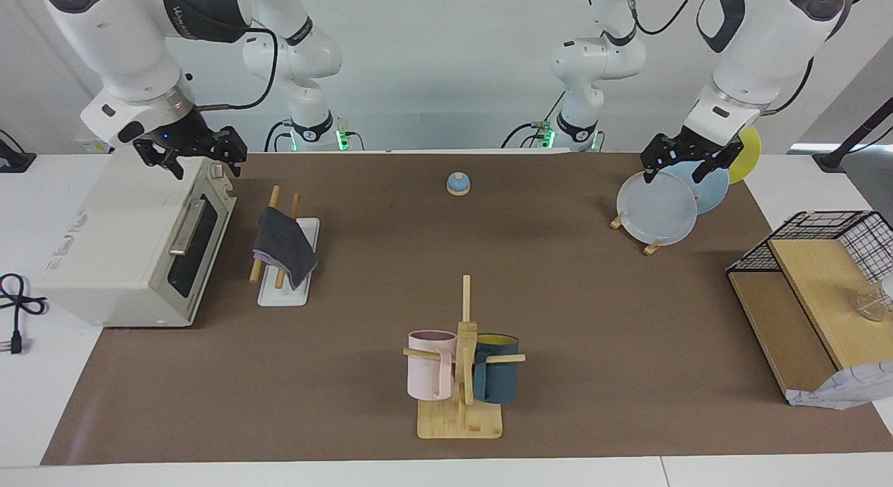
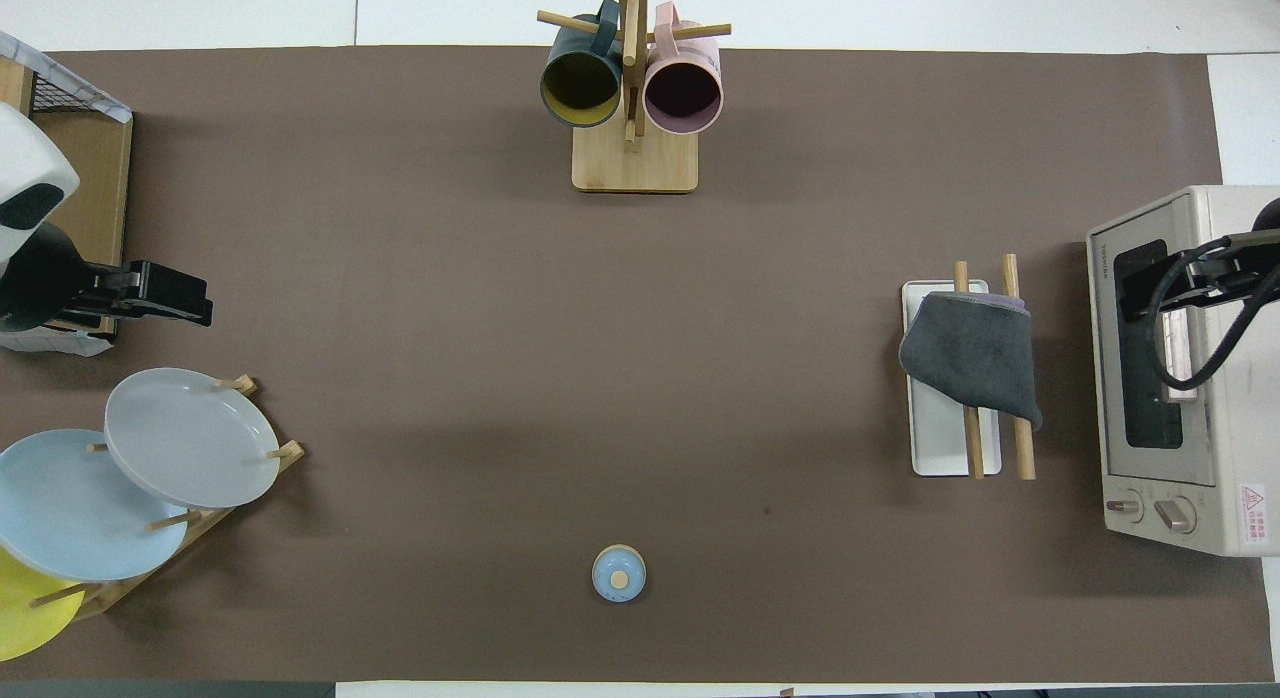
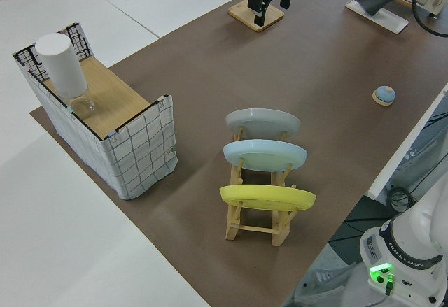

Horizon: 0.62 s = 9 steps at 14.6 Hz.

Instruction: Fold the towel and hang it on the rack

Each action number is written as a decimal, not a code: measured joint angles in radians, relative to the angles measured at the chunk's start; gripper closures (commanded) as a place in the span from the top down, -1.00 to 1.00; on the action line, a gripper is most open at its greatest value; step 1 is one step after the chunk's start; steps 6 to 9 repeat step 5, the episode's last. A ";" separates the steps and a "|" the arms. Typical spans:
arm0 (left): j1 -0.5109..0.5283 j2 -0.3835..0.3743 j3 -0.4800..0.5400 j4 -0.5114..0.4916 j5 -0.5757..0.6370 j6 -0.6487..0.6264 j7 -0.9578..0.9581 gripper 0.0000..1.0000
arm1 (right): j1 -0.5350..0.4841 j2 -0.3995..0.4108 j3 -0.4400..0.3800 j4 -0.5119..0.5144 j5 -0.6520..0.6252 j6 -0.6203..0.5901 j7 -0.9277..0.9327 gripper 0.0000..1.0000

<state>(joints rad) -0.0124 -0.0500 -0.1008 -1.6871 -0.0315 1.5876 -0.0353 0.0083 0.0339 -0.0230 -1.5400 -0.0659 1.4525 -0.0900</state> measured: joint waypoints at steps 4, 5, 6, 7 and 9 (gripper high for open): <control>0.000 0.000 0.000 0.000 0.000 0.000 0.000 1.00 | 0.001 0.000 0.000 0.000 0.000 0.007 0.016 1.00; 0.000 0.000 0.000 0.000 0.000 0.000 0.000 1.00 | 0.001 0.000 0.000 0.000 0.000 0.007 0.016 1.00; 0.000 0.000 0.000 0.000 0.000 0.000 0.000 1.00 | 0.001 0.000 0.000 0.000 0.000 0.007 0.016 1.00; 0.000 0.000 0.000 0.000 0.000 0.000 0.000 1.00 | 0.001 0.000 0.000 0.000 0.000 0.007 0.016 1.00; 0.000 0.000 0.000 0.000 0.000 0.000 0.000 1.00 | 0.001 0.000 0.000 0.000 0.000 0.007 0.016 1.00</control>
